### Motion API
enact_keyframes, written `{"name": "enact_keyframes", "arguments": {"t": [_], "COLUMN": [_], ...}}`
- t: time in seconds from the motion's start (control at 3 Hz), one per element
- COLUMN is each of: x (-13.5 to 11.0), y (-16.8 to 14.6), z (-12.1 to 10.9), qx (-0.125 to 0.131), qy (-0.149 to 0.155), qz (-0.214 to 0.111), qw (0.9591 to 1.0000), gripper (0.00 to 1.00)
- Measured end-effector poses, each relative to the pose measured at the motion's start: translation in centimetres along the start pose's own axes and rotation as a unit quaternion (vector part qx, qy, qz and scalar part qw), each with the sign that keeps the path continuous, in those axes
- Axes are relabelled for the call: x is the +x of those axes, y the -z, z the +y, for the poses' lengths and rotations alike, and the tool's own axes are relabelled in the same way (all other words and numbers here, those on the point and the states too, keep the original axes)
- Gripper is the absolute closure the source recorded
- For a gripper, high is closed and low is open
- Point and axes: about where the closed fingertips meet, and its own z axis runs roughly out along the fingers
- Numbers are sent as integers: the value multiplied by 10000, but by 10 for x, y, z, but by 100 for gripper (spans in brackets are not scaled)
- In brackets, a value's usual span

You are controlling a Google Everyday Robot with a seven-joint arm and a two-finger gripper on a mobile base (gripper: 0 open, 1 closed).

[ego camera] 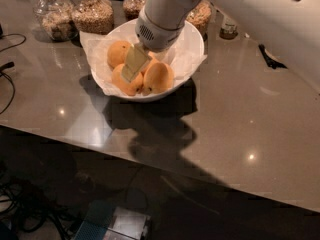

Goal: Pick orange from white bowl

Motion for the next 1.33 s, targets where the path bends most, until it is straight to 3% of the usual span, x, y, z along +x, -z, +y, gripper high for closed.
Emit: {"name": "enact_keyframes", "arguments": {"t": [0.33, 0.67, 1.33], "x": [1, -1, 21], "y": [-10, -15, -27], "z": [-7, -18, -32], "qx": [47, 237, 788], "qy": [-187, -281, -114], "qz": [73, 125, 416], "qw": [9998, 9992, 9960], "gripper": [33, 30, 15]}}
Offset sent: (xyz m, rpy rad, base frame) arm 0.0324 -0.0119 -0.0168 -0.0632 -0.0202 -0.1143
